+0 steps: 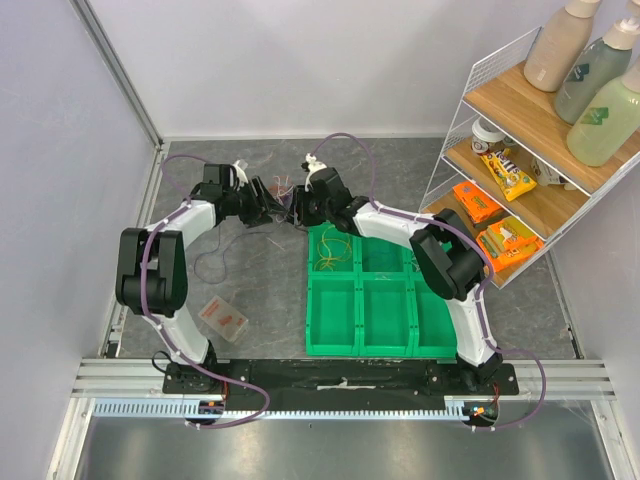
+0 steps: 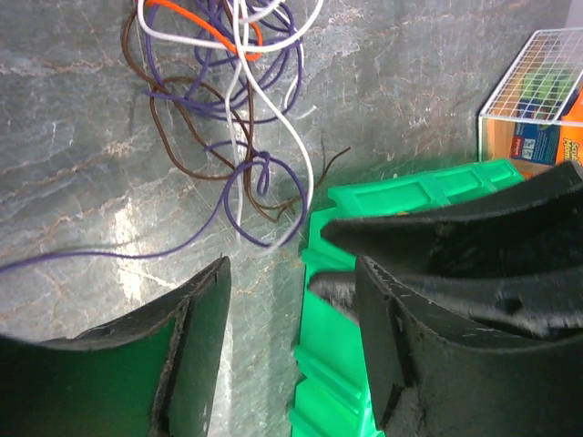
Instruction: Untangle the cables
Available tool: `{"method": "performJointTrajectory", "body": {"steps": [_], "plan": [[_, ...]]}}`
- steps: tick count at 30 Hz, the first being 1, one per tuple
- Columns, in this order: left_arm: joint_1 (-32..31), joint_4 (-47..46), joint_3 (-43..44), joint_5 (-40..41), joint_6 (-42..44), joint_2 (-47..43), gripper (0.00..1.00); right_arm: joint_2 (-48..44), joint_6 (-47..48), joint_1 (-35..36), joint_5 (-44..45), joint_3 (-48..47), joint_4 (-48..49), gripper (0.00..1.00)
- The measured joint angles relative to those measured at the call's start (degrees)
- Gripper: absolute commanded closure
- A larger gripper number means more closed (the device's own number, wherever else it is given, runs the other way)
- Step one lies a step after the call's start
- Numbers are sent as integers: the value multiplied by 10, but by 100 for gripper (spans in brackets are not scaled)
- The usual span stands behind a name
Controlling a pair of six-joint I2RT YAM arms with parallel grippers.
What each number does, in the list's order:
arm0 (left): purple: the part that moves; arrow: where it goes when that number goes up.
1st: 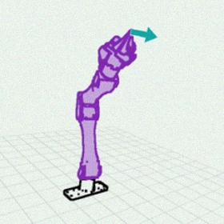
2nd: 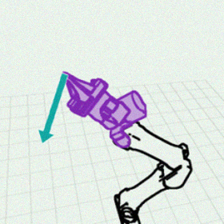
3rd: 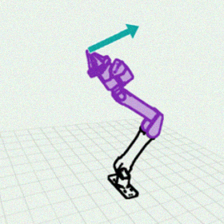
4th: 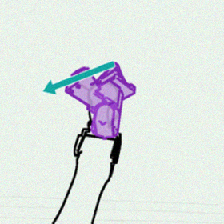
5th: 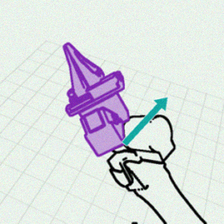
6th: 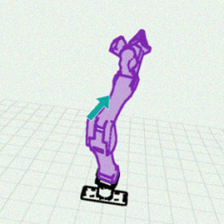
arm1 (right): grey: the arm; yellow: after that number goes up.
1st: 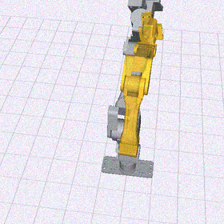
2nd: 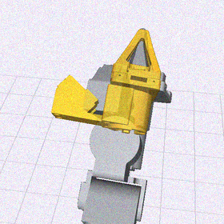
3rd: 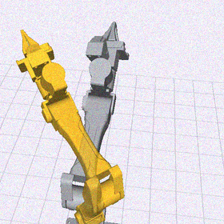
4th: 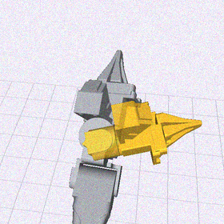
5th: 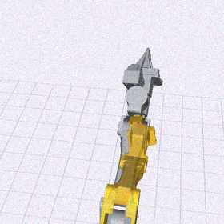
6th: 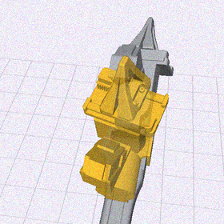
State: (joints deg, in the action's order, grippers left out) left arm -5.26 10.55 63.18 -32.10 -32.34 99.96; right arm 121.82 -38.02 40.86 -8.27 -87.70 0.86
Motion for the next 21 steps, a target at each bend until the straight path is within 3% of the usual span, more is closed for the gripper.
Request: {"method": "performJointTrajectory", "body": {"steps": [2,4,5,6,14,21], "plan": [[-1,-5,7,0,-2,15,48,0,-2,3,-8,0,8,55],[-3,-9,24,0,-6,38,63,0,-2,3,-9,3,16,55],[-5,-9,34,0,-7,51,85,0,-3,2,-9,6,20,54],[-7,-8,46,0,-9,65,97,0,-4,2,-9,9,22,53],[-13,24,66,6,-8,51,98,0,4,4,-12,25,43,39],[-13,91,104,-17,5,-63,98,0,35,13,7,13,36,54]]}}
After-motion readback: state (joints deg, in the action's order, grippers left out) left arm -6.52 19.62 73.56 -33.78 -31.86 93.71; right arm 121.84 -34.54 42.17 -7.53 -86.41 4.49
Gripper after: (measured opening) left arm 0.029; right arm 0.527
